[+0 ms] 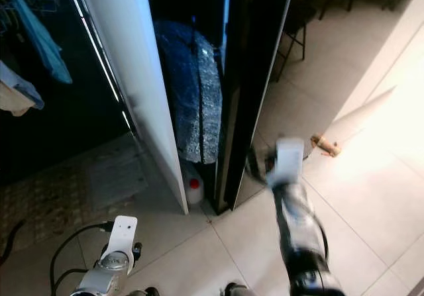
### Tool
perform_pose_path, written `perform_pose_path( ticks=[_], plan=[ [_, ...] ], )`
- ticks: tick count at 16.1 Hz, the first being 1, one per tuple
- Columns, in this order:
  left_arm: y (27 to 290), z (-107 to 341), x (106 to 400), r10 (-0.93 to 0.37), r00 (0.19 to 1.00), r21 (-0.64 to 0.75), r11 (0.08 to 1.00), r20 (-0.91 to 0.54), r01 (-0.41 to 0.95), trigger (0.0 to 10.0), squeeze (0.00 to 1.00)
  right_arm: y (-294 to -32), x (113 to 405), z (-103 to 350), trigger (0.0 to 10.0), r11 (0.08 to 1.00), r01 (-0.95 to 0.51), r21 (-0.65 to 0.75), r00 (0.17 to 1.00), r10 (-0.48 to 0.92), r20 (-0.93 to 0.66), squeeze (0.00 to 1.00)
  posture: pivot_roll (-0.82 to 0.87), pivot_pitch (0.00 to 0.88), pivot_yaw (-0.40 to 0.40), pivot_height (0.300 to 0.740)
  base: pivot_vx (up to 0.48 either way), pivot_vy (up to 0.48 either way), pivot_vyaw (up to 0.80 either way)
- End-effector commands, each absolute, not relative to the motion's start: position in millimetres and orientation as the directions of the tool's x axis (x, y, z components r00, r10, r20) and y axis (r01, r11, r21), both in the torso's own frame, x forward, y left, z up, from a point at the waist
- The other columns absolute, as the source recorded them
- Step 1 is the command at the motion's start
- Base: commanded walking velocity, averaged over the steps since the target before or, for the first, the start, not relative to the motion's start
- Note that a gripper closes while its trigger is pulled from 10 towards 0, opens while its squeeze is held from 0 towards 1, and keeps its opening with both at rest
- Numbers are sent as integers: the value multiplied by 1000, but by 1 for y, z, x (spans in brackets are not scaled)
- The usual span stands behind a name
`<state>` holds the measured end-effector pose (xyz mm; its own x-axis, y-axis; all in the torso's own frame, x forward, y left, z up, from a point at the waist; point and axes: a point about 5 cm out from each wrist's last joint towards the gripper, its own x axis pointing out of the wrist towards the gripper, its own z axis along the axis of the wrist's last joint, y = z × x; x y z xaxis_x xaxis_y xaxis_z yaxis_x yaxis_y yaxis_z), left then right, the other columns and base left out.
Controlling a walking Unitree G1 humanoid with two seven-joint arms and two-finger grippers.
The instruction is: Restocking fridge
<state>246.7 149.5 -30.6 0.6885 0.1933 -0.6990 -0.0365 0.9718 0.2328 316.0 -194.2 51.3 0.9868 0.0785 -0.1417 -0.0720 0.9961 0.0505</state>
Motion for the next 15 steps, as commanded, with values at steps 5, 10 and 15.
perform_pose_path(
  ticks=[5,10,15],
  plan=[
    [148,-35,240,192,674,234,972,-713,-28,10000,0,-213,224,-53,10000,990,136,24,741,-85,-666,0,-134,128,-9,740,0,0,0],
    [148,-36,236,189,671,234,972,-717,-24,10000,0,-201,160,-92,10000,977,214,20,561,-106,-821,0,-129,128,-13,740,0,0,160],
    [148,-36,236,185,669,236,972,-720,-14,10000,0,-198,158,-93,10000,984,177,4,549,-96,-830,0,-129,130,-15,740,0,0,800]
  ],
)
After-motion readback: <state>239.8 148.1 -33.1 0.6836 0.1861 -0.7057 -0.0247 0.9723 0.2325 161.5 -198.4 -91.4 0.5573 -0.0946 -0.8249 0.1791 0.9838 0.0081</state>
